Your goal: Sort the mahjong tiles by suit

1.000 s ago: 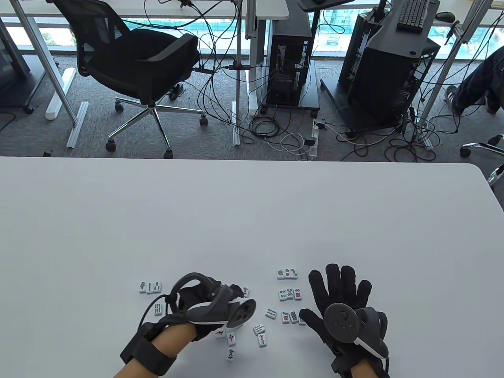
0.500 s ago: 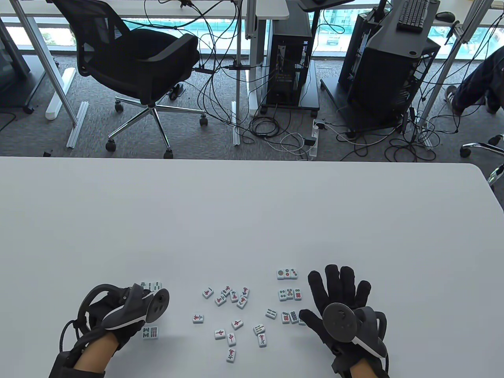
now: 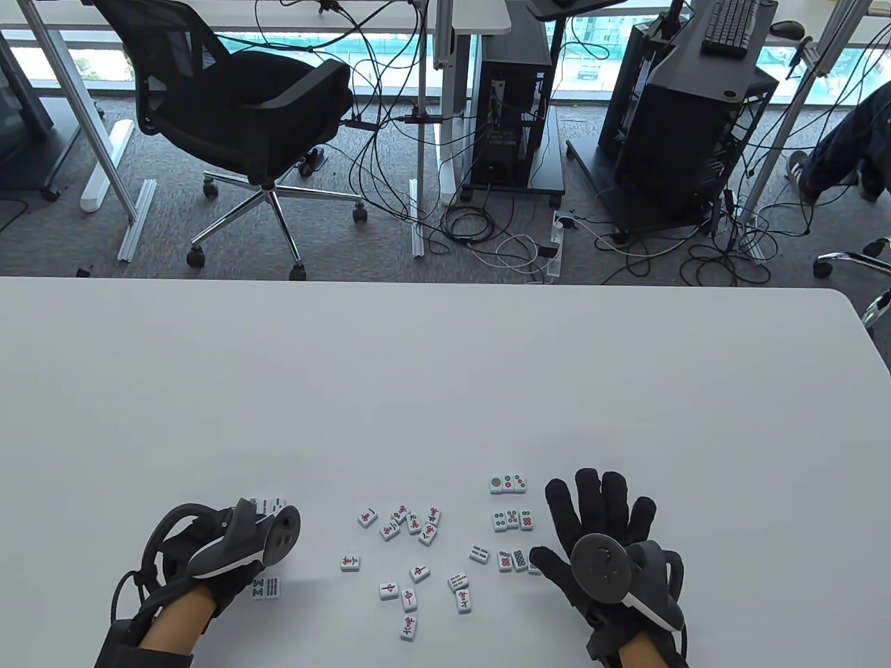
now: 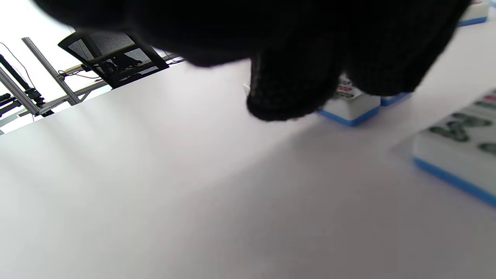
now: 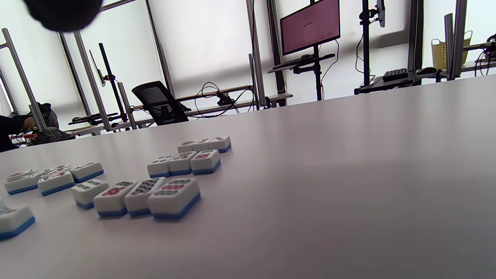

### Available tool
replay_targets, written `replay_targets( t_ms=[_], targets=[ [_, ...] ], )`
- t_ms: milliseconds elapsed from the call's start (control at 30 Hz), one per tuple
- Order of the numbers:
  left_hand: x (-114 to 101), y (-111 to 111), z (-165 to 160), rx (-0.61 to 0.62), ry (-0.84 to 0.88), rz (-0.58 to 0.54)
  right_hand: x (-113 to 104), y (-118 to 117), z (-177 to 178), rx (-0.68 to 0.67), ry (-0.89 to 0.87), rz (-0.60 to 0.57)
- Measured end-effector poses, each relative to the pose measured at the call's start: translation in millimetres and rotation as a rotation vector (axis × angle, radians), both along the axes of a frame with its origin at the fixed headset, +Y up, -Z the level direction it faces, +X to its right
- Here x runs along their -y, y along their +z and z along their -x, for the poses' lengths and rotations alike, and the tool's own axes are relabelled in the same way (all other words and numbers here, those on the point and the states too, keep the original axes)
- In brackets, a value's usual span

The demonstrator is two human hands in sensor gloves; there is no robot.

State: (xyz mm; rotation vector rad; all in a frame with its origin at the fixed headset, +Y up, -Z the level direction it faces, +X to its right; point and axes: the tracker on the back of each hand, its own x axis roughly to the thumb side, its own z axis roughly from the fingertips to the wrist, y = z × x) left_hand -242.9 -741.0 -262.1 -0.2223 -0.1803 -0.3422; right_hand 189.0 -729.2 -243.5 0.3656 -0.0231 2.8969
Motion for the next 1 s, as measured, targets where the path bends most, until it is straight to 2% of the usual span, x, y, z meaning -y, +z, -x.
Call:
replay_targets(
  t_ms=[167,267,300,467,600,733,900,1000],
  targets=[
    [-22,6,-34,0.118,0.062,-0.107,0,0,-1,0.004,-0.006,0.002],
    [-29,9,-72,0.266,0.123,-0.145,0,0,-1,0.005,-0.006,-0.001],
    [-30,11,-89,0.351,0.166,-0.144,-1,0,-1,0.003,-0.011,-0.003],
    [-26,15,-161,0.545,0.232,-0.168,-1,-1,-2,0.008,-0.02,-0.008],
    [-13,6,-207,0.586,0.191,-0.154,-2,0,-3,0.007,-0.028,-0.013],
    [1,-3,-230,0.564,0.121,-0.098,-2,0,-3,0.003,-0.027,-0.021],
    [14,-6,-230,0.554,0.077,-0.075,-2,-1,-3,0.003,-0.033,-0.017],
    [15,-10,-224,0.524,0.102,-0.109,-1,-1,-3,0.002,-0.03,-0.013]
  ],
)
